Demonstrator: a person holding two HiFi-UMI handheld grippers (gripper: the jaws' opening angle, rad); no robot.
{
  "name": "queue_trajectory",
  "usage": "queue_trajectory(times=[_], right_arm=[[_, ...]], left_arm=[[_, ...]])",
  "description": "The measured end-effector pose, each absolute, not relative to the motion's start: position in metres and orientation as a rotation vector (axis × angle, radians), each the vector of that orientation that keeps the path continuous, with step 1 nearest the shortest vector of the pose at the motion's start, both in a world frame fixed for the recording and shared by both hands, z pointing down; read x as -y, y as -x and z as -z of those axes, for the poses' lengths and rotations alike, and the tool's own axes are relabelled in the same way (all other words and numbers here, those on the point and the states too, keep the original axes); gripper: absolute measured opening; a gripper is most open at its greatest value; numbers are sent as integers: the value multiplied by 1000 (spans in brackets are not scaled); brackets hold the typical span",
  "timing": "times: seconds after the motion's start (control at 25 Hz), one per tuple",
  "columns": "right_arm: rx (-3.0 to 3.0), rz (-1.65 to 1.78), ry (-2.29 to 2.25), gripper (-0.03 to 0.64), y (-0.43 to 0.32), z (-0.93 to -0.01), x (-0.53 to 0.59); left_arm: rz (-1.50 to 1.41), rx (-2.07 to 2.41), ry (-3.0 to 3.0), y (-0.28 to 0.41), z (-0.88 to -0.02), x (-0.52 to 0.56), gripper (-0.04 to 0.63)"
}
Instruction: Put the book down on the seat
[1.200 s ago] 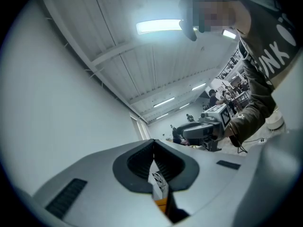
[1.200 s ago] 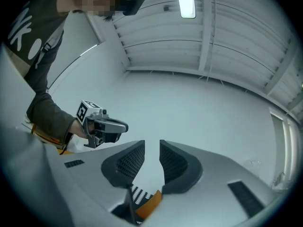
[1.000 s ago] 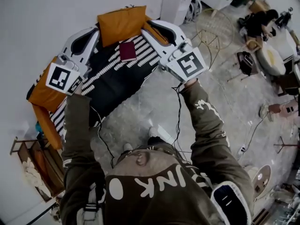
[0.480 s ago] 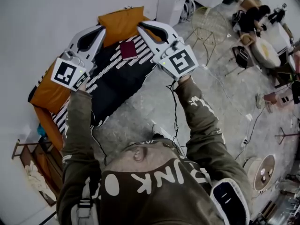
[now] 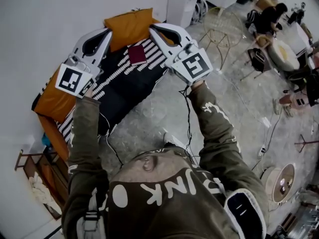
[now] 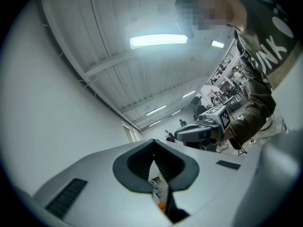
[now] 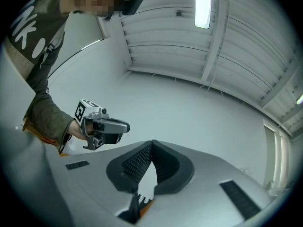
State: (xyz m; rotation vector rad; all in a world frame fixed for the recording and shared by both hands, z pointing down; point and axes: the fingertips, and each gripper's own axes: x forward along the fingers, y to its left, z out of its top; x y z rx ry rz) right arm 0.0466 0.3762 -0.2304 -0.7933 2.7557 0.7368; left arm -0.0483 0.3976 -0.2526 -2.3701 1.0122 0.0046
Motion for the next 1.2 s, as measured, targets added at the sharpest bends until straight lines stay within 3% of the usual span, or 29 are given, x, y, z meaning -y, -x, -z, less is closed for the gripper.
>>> queue_trajectory(times=[1.2], right_arm=[[-2761,-754,786,9,-58,231,-379]], left_arm=[[29,-1017,2358,42,253,-401,5]])
